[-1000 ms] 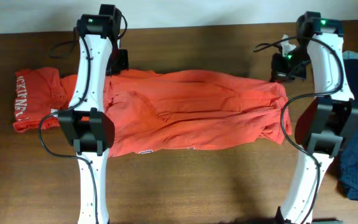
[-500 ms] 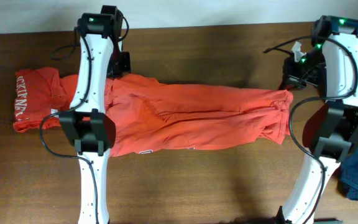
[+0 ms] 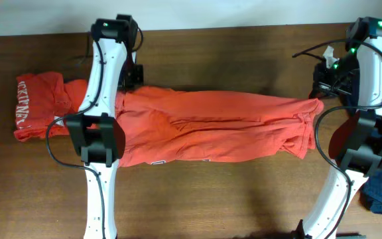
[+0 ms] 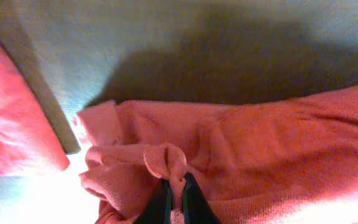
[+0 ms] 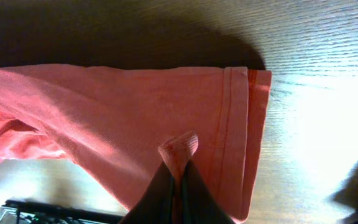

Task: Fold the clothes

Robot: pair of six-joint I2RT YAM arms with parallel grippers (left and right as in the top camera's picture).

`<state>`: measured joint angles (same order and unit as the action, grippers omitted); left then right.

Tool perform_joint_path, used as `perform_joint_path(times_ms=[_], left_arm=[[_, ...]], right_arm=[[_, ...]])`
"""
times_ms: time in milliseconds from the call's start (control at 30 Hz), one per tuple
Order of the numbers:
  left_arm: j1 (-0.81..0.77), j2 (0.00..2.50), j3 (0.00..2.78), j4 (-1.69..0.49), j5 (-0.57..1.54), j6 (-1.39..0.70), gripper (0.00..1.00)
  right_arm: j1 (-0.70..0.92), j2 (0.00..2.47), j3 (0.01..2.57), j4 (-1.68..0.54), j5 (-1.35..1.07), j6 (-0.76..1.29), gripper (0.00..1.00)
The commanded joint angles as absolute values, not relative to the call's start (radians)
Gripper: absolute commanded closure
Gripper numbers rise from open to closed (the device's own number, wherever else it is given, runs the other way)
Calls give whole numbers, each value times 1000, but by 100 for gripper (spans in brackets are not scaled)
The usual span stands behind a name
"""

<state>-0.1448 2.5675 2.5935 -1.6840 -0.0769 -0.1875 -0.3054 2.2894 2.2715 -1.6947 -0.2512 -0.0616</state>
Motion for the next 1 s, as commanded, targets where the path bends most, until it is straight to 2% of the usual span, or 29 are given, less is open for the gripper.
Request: perform_joint_path(times_ms=[0,400,433,467,500,567,600,667,967], left_arm=[[-144,2535,2497,-1688,-72,-185,99],[-144,2535,2437,-1688,-132,-185,99],[-144,2535,2437,-1688,-147,-185,99],[-144,2535,2437,-1688,-152,-185,93],[-144,2535,2437,-1687,-158,-185,71],[-144,2535,2437,-1681,-159,-185,48],[-142,2535,2440,-1678,-167,-185,42],[-141,2529,2458,-1678,-190,-186,38],[-142,2392,2693,-1678,-193,-185,26]], right_arm=[[-310,2252,2214,-1699,-192,-74,96],[-321,2252,1970,-1602,-191,-70,96],[-326,2252,1964,-1599,-191,-70,89],[-330,2252,1963,-1599,-191,-70,80],[-344,2252,1964,-1597,-191,-70,44],[-358,2252,1964,-1592,-191,-50,25],[-369,2252,1966,-1589,-191,-47,18],[-381,2252,1981,-1589,-206,-48,14],[-392,2250,2112,-1639,-284,-102,14]])
